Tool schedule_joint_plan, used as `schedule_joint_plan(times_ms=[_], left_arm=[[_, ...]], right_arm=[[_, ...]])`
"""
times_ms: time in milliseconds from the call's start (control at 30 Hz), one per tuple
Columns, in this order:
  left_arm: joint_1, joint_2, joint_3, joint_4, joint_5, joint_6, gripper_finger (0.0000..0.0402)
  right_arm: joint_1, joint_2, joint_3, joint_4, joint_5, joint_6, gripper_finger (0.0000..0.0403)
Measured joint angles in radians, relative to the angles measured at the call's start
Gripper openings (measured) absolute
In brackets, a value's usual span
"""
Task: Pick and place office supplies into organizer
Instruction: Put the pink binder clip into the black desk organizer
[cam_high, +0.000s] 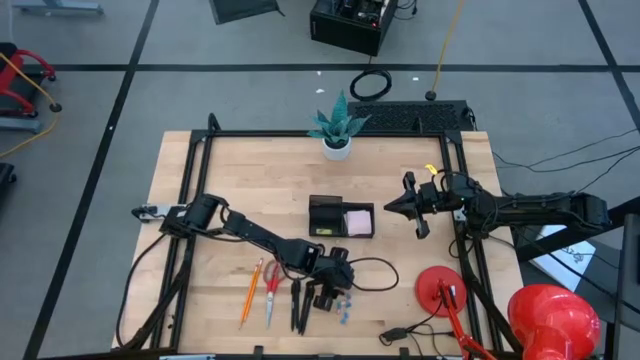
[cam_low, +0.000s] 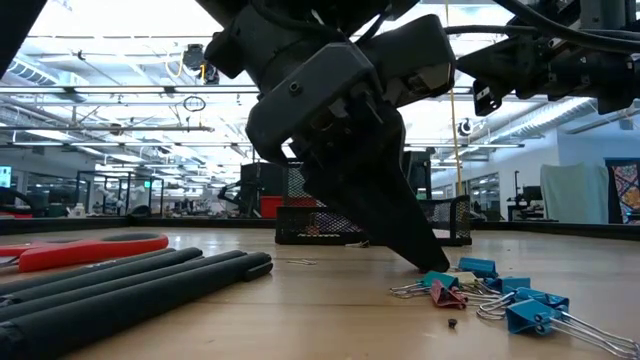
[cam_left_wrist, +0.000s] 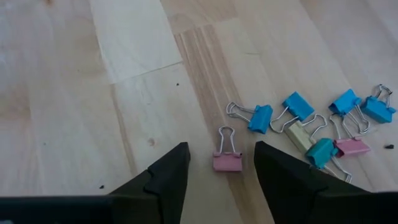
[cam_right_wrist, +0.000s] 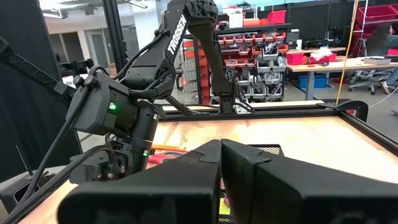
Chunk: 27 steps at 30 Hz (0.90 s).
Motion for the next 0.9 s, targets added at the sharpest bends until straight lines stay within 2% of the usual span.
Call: schedule_joint_plan(times_ms=[300,467,600,733,900], left_arm=[[0.002,0.001,-0.001,0.002,-0.013,-0.009,0.0093],[0.002,0.0,-0.002,0.003,-0.01,0.0,0.0061],[0.001,-0.001,-0.004,0.013,-0.009,0.036,0.0057],[0.001,-0.012,-0.006,0.03,-0.015,0.062,0.0071],[0.0,-0.064,-0.01,0.012,-0.038,0.082,0.0074]], right_arm=[[0.0,0.0,0.0,0.0,0.0,-0.001,0.0002],[0.0,0.0,0.0,0.0,0.0,-0.001,0.0002],[0.0,0.0,0.0,0.0,0.0,-0.002,0.0002],[0.0,0.0,0.0,0.0,0.0,-0.002,0.0002],[0.0,0.0,0.0,0.0,0.0,-0.002,0.0002]])
